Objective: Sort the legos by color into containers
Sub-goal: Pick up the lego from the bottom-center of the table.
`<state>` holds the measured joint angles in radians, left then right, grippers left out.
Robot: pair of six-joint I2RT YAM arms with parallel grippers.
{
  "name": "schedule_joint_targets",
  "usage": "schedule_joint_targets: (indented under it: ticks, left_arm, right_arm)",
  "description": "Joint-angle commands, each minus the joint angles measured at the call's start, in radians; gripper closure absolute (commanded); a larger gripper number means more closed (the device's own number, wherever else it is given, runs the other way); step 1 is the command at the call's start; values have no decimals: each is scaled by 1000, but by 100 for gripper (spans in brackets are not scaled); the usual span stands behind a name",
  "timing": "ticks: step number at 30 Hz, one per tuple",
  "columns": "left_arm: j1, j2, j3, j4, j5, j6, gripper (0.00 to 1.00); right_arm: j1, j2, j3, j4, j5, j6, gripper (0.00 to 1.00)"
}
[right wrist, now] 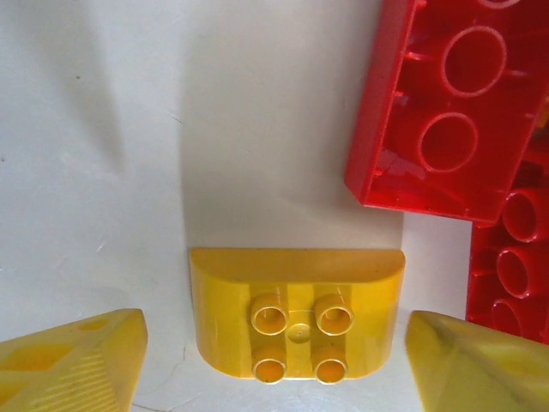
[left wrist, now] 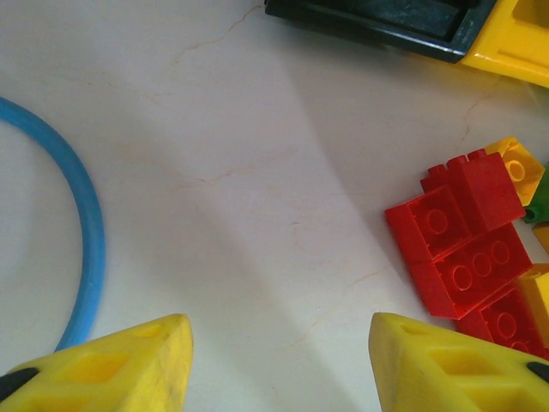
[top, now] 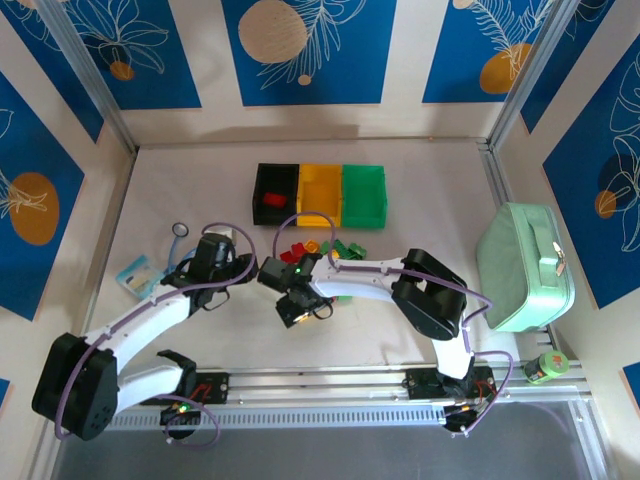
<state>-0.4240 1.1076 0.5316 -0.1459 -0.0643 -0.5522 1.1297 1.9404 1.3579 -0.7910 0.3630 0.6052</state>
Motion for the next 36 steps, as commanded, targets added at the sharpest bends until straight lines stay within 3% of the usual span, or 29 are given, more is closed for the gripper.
schedule_joint_targets:
  ticks: [1, 28, 33, 36]
  left_arm:
    - [-7, -25, -9, -2, -24, 0, 44]
    - [-7, -60, -25, -21, -42, 1, 44]
    - [-7, -59, -21, -23, -40, 2, 44]
    - [-7, -75, -21, -33, -50, 7, 44]
  right_arm:
    - [-5, -9, 3, -18, -7, 22, 18]
    - [8, 91, -13, -23, -32, 61, 25]
    - [8, 90, -3, -27, -25, 70, 39]
    - [7, 64, 11, -42, -11, 63, 40]
